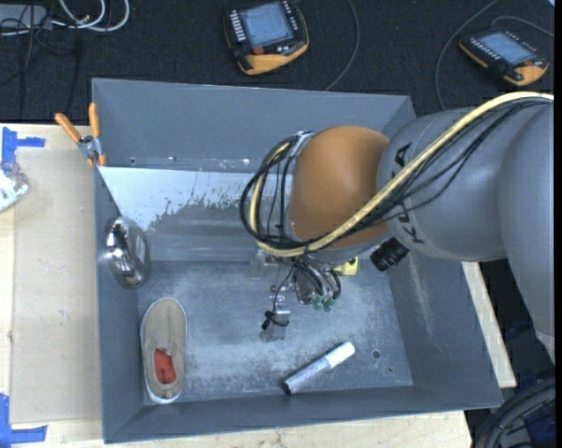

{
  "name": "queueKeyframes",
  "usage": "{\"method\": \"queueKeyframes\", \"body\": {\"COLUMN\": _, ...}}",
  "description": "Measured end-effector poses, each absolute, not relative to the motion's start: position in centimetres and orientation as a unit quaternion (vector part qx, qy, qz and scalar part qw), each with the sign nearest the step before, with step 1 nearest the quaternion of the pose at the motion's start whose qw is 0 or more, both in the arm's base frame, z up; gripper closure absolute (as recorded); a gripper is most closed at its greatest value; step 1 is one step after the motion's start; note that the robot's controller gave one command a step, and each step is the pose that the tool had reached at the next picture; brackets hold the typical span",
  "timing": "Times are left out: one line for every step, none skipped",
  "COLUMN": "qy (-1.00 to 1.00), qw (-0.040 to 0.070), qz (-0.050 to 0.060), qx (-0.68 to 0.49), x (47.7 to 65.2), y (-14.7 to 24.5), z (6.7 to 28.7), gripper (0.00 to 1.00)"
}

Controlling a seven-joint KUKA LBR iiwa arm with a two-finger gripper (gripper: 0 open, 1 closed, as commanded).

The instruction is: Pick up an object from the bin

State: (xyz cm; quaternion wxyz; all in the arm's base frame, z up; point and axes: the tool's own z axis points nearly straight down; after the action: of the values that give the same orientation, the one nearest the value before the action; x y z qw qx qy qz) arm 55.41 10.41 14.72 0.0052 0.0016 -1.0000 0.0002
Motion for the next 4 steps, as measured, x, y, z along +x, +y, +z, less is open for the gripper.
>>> {"method": "queueKeyframes", "body": {"qy": -1.0, "qw": 0.001, "qz": 0.0, "qx": -0.001, "x": 55.6, "y": 10.3, "z": 15.2, "gripper": 1.0}}
{"method": "queueKeyframes", "body": {"qy": -0.999, "qw": 0.001, "qz": -0.002, "qx": -0.037, "x": 55.3, "y": 16.0, "z": 17.5, "gripper": 1.0}}
{"method": "queueKeyframes", "body": {"qy": -0.995, "qw": 0.003, "qz": -0.002, "qx": 0.099, "x": 56.2, "y": 17.5, "z": 12.4, "gripper": 1.0}}
{"method": "queueKeyframes", "body": {"qy": -0.958, "qw": 0.006, "qz": -0.002, "qx": 0.288, "x": 47.7, "y": 17.7, "z": 8.9, "gripper": 1.0}}
